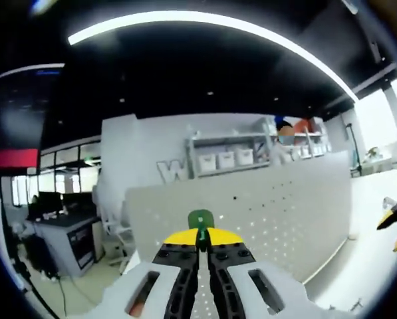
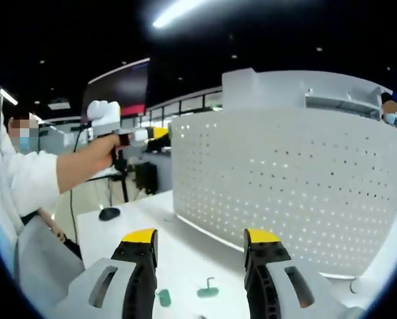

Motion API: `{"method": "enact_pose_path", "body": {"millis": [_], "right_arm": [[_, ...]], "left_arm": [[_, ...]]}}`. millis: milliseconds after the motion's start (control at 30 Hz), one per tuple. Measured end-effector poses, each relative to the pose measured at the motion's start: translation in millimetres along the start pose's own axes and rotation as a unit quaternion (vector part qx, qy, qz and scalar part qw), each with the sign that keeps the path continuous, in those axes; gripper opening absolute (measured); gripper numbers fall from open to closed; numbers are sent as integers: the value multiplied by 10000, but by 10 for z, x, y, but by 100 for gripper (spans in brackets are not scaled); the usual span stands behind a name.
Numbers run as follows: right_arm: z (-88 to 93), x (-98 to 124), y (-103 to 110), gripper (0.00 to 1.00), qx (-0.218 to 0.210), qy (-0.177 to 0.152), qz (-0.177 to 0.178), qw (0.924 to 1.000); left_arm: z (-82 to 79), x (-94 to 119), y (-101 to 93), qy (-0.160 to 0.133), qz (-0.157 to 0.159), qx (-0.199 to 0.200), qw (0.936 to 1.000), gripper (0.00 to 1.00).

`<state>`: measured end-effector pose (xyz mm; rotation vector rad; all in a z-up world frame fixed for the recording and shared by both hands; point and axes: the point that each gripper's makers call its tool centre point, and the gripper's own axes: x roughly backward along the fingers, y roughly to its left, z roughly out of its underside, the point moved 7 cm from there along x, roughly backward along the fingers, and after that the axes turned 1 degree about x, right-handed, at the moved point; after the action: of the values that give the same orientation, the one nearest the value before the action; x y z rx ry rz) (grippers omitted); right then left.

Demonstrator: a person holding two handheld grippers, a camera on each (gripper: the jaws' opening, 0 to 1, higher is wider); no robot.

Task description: Insert the hook assembly into the mounting plate slot until the hook locks in place.

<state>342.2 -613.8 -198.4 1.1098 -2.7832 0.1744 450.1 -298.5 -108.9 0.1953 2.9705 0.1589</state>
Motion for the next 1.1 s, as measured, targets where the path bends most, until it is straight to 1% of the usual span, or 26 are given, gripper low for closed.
{"method": "enact_pose_path", "body": {"millis": [200,267,367,467,733,867,1100], "right_arm": [[19,-25,-44,52,2,68,20,10000],[13,-27,-56,52,3,54,33,10000],[13,-27,-67,52,-6,53,41,10000],[45,-28,-87,52,-20,93,48,9999],[97,-30,-126,52,-77,193,99,9997],[122,-42,-127,51,-114,196,105,9997],[139,-60,-129,51,-131,217,98,9996]], "left_arm": [[2,-185,137,-13,-183,-72,9998,3],[16,-237,159,8,-213,-109,9997,3],[38,-289,173,52,-240,-277,9993,3],[70,-345,208,73,-281,-305,9991,3],[102,-441,234,9,-352,-350,9988,3],[74,-455,271,-124,-418,-322,9985,3],[112,-510,279,-84,-386,-250,9989,3]]}}
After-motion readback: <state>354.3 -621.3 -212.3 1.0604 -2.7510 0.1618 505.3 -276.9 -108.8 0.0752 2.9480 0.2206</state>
